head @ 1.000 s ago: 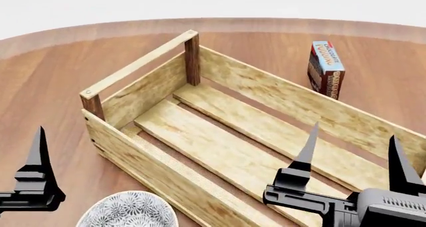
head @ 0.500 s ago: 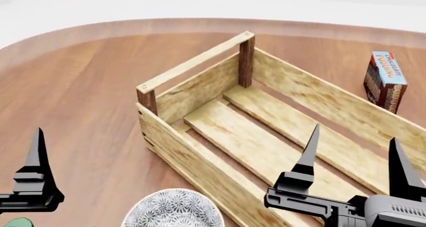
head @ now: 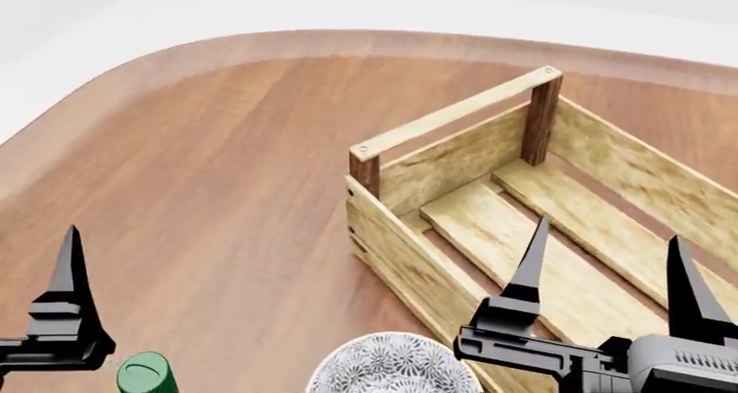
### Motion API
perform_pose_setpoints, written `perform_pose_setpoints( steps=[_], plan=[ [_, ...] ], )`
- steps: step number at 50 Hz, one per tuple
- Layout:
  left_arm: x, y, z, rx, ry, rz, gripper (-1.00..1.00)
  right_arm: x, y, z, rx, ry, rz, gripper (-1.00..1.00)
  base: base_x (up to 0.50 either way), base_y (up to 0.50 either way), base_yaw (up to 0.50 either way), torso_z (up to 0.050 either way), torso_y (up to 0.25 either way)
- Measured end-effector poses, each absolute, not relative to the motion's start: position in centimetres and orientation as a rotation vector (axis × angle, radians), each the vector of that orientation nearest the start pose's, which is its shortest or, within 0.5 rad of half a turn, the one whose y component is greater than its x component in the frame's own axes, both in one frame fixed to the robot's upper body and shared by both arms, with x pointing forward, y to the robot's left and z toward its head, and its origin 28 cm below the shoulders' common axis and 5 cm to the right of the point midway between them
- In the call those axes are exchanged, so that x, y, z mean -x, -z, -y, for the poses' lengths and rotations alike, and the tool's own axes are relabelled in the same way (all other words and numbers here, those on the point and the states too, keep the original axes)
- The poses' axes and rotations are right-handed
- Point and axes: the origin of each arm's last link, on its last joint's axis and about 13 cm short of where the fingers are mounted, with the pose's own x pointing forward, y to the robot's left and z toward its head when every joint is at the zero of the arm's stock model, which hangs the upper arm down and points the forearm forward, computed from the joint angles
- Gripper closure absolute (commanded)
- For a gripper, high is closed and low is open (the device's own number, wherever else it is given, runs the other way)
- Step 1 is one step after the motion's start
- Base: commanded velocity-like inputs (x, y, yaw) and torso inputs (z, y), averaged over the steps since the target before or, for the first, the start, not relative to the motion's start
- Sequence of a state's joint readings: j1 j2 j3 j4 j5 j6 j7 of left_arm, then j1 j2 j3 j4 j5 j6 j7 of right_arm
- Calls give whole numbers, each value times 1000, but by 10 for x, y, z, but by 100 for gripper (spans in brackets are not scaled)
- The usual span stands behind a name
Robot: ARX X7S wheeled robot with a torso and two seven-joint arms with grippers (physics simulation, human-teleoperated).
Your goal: Pick up the salad dressing and put it in the tray.
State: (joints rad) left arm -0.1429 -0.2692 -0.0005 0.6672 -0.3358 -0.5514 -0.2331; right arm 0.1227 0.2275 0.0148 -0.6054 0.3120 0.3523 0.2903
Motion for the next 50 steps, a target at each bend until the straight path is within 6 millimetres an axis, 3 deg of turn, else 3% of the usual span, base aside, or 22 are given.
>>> perform_pose_setpoints(
  steps=[44, 50],
  plan=[
    [-209, -142, -232, 22, -30, 219, -100, -213, -141, 123, -84, 121, 344, -100, 0, 0, 500, 0, 0],
    [-209, -142, -232, 20, -31, 219, -100, -213, -140, 122, -85, 106, 331, -100, -90, 140, 0, 0, 0]
  ],
)
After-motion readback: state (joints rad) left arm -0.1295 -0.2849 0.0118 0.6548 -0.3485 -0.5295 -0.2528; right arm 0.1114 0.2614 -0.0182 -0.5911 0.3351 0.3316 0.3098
